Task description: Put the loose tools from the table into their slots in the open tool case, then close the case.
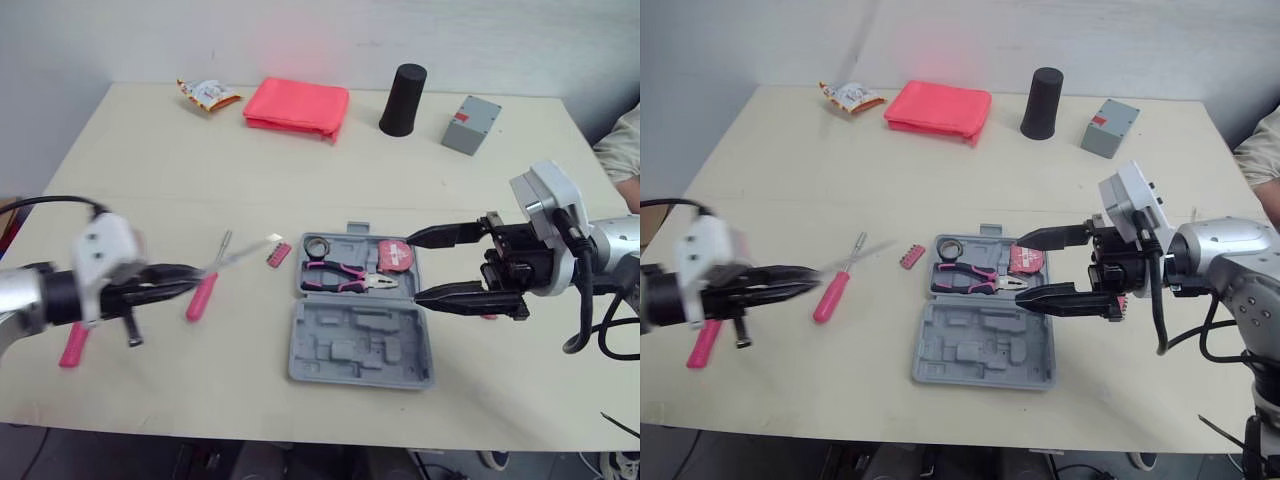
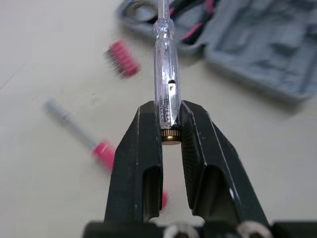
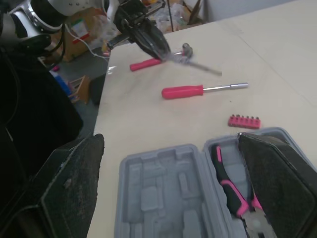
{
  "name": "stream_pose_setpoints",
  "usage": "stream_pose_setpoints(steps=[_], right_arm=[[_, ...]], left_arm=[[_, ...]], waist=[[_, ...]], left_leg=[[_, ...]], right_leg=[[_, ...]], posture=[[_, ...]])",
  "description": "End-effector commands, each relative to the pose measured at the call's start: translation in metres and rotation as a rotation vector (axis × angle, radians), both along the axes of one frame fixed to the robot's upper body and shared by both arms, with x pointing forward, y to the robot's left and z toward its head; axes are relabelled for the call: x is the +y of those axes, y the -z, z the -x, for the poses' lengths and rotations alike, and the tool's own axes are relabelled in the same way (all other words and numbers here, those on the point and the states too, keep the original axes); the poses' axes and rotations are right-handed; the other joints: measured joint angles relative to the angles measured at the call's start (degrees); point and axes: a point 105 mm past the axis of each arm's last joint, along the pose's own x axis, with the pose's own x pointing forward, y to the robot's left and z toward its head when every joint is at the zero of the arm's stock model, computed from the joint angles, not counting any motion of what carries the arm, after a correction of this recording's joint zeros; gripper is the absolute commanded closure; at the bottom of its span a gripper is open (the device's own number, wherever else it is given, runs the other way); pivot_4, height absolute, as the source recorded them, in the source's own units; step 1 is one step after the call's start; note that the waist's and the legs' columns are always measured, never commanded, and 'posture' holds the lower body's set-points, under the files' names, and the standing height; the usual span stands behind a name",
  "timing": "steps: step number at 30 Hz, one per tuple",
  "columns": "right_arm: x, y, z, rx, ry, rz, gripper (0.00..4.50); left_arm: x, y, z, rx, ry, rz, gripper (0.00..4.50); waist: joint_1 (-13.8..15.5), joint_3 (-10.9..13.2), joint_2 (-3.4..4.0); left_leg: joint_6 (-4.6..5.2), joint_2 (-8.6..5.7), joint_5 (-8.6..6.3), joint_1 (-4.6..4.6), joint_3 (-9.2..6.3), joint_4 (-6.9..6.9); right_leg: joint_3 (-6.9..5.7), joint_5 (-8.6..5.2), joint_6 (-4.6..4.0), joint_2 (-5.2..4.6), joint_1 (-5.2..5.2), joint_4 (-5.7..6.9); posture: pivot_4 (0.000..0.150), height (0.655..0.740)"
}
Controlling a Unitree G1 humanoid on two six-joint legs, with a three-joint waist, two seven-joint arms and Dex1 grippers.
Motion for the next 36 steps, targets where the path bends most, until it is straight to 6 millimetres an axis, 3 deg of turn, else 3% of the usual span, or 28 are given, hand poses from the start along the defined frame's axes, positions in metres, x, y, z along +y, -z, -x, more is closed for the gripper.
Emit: stream_pose_setpoints(steps=[1, 5, 8, 11, 15, 24, 36], right_arm=[[-0.004, 0.004, 0.014, 0.006, 0.002, 0.050, 0.00], [-0.010, 0.014, 0.025, 0.051, 0.042, 0.069, 0.00], [-0.012, 0.017, 0.028, 0.048, 0.085, 0.061, 0.00], [-0.013, 0.023, 0.030, 0.050, 0.111, 0.074, 0.00], [-0.016, 0.023, 0.028, 0.049, 0.141, 0.068, 0.00], [-0.016, 0.021, 0.030, 0.047, 0.162, 0.049, 0.00], [-0.014, 0.017, 0.022, 0.046, 0.177, 0.009, 0.00]], left_arm=[[-0.023, 0.010, -0.005, 0.081, 0.123, -0.117, 4.46], [-0.052, 0.011, -0.004, 0.197, 0.249, -0.175, 4.46], [-0.062, 0.021, -0.010, 0.198, 0.288, -0.274, 4.46], [-0.075, 0.025, -0.026, 0.194, 0.253, -0.277, 4.46], [-0.094, 0.030, -0.032, 0.218, 0.271, -0.311, 4.46], [-0.103, 0.033, -0.047, 0.181, 0.230, -0.359, 4.46], [-0.116, 0.040, -0.043, 0.157, 0.265, -0.379, 4.46]], waist=[[-0.1, 0.0, 0.02], [0.0, 0.0, 0.06], [0.2, 0.0, 0.06], [0.5, 0.1, 0.05], [1.1, 0.1, 0.04], [1.8, 0.1, 0.04], [2.0, 0.1, 0.05]], left_leg=[[0.00, 0.00, 0.00, -0.01, 0.02, -0.03], [0.07, 0.02, -0.04, -0.34, 0.14, 0.05], [0.10, 0.03, -0.06, -1.15, 0.10, 0.52], [0.13, 0.06, -0.08, -1.16, 0.09, 0.70], [0.14, 0.05, -0.05, -1.10, 0.08, 0.90], [0.14, 0.05, -0.04, -1.11, 0.03, 0.87], [0.15, 0.03, -0.05, -1.14, 0.02, 0.92]], right_leg=[[0.00, 0.00, 0.00, 0.02, 0.00, 0.07], [0.06, 0.00, 0.01, 0.15, -0.20, 0.06], [0.10, 0.01, 0.03, 0.24, -0.93, 0.50], [0.10, 0.01, 0.03, 0.25, -0.95, 0.64], [0.13, 0.04, 0.08, 0.20, -0.91, 0.82], [0.11, 0.04, 0.09, 0.21, -0.91, 0.81], [0.10, 0.04, 0.09, 0.19, -0.91, 0.82]], posture=[[0.150, 0.7361], [0.150, 0.7361], [0.150, 0.7361], [0.150, 0.7361], [0.150, 0.7361], [0.150, 0.7361], [0.150, 0.7361]])
